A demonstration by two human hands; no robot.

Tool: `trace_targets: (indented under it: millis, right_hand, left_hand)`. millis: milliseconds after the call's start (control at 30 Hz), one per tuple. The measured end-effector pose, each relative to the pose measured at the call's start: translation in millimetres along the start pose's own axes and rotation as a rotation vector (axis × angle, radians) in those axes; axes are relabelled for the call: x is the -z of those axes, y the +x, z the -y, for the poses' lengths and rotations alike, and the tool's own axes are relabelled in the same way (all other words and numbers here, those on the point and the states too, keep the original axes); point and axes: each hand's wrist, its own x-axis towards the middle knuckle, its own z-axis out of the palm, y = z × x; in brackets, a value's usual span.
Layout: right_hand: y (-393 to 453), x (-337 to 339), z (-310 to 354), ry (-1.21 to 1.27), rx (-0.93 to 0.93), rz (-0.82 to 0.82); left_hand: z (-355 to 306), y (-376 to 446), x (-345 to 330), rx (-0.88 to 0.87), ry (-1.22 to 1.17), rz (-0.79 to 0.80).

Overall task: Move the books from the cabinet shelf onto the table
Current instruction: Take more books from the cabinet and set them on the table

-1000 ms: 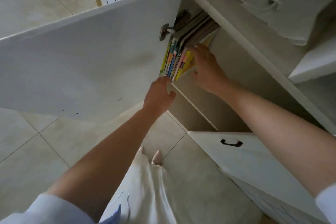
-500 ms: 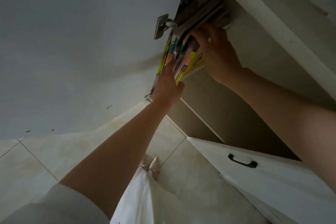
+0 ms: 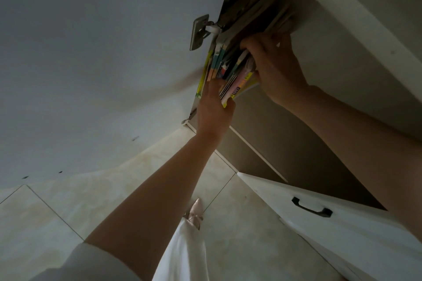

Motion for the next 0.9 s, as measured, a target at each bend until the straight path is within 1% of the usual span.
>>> trace_targets:
  millis: [100, 167, 300, 367, 433, 567, 733, 900]
  right_hand:
    - [3, -2, -1, -0.013, 0.011, 0.017]
    - [3, -4, -1, -0.007, 0.006, 0.007]
    - [3, -4, 0, 0.049, -0.008, -0.017]
    - [3, -4, 1, 0.062, -0.017, 0.006]
    - [3, -5, 2, 0.068, -0.057, 0.017]
    - [1, -4, 6, 0.109, -0.111, 0.006]
    - [-6, 5, 12, 0.134, -0.087, 0.049]
    - [-32, 13, 40, 0.141, -0.068, 0.07]
  left_hand:
    - [3, -2, -7, -0.006, -0.015, -0.005]
    - [5, 0, -9, 0.021, -0.04, -0.015]
    - [10, 5, -18, 0.02, -0.038, -0.075]
    - [12, 6, -23, 0.009, 0.003, -0.108]
    - [8, 6, -31, 0.004, 0.055, -0.107]
    - [-2, 17, -40, 0.058, 0.151, -0.117]
    - [5, 14, -28, -0.002, 0.225, -0.095]
    - [18, -20, -2, 0.023, 0.261, -0.133]
